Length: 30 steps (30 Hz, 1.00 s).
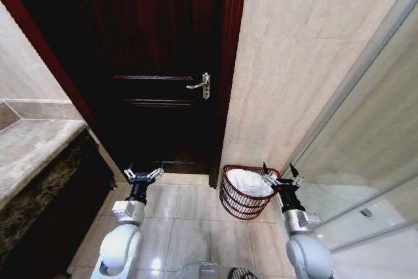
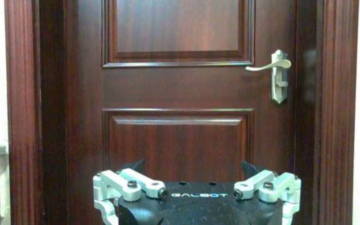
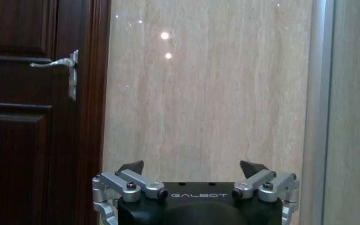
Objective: Discard the used towel into the hamper.
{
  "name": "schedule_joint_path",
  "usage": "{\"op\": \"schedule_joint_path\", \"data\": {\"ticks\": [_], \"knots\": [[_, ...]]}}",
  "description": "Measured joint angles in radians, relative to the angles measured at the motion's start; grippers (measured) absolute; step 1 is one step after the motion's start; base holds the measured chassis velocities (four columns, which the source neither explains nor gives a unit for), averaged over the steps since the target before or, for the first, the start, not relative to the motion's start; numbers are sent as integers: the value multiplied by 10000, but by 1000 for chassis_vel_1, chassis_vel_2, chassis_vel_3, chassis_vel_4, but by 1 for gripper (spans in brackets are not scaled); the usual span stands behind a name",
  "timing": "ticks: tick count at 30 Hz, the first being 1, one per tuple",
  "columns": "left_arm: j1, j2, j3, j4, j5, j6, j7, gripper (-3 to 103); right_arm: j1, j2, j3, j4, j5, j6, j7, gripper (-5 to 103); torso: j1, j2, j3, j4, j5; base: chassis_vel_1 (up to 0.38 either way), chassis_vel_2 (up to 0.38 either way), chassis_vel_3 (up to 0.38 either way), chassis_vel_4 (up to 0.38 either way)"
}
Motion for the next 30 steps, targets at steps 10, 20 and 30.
{"op": "schedule_joint_path", "data": {"ticks": [10,20,30], "knots": [[-72,-9,24,164,-16,-44,44,100,99,107,-36,40,-107,-91,24,100,205,450,242,0,0,0,0,0,0],[-116,-172,81,370,-16,-165,39,100,451,-17,-57,191,-123,-643,132,100,441,970,526,0,0,0,0,0,0],[12,-4,198,375,174,-448,14,100,320,-1,-19,347,-126,-924,-191,100,640,1416,772,1,0,0,0,0,0]]}}
